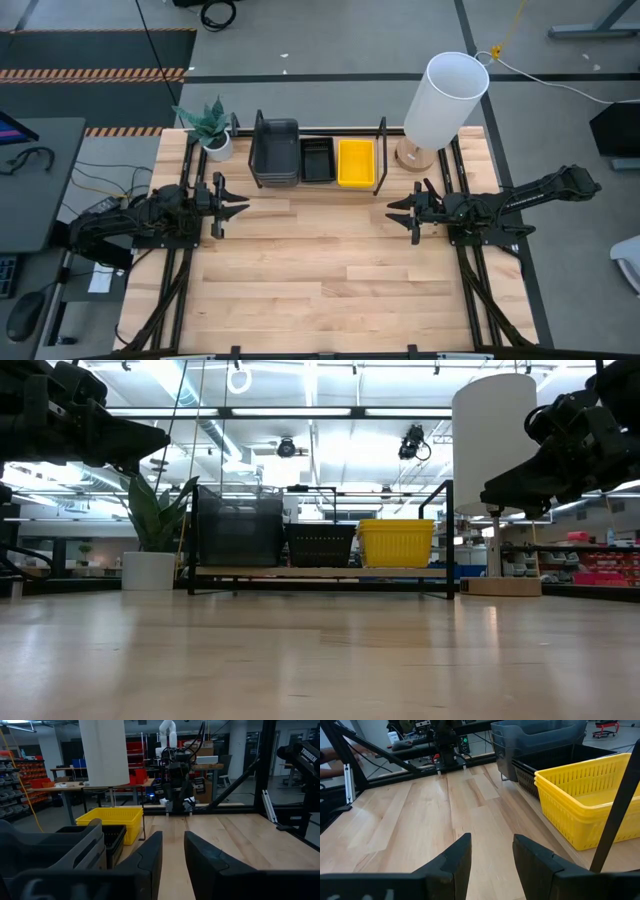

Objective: Stack baskets on shelf by color
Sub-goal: Return to Home Position

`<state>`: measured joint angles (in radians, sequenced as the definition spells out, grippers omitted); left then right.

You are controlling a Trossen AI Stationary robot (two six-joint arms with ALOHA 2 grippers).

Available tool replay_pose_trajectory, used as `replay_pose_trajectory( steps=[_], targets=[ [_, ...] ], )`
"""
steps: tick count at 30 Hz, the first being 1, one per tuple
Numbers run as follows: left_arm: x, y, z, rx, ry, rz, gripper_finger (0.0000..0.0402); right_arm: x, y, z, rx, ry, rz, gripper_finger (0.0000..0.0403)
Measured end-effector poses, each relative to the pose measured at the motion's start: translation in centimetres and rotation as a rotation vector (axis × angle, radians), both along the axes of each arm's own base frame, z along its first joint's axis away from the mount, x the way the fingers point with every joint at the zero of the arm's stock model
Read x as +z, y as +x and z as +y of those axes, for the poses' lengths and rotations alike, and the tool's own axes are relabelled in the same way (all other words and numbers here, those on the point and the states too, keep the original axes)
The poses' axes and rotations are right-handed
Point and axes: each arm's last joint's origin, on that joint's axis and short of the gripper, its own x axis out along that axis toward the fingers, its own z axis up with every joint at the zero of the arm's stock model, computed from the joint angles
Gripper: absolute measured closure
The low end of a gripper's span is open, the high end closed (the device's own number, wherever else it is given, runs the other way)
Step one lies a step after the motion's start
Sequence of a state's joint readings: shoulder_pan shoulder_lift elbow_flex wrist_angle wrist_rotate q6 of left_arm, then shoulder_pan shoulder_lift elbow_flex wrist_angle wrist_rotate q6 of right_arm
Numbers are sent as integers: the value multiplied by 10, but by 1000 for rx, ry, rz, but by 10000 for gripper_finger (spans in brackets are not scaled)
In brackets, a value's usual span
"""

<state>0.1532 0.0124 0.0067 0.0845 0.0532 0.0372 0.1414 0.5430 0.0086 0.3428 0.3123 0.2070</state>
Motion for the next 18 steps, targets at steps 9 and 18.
replay_pose_trajectory(
  steps=[9,18],
  targets=[
    [0,0,0,0,0,0,321,0,0,0,0,0,0,254],
    [0,0,0,0,0,0,313,0,0,0,0,0,0,254]
  ],
)
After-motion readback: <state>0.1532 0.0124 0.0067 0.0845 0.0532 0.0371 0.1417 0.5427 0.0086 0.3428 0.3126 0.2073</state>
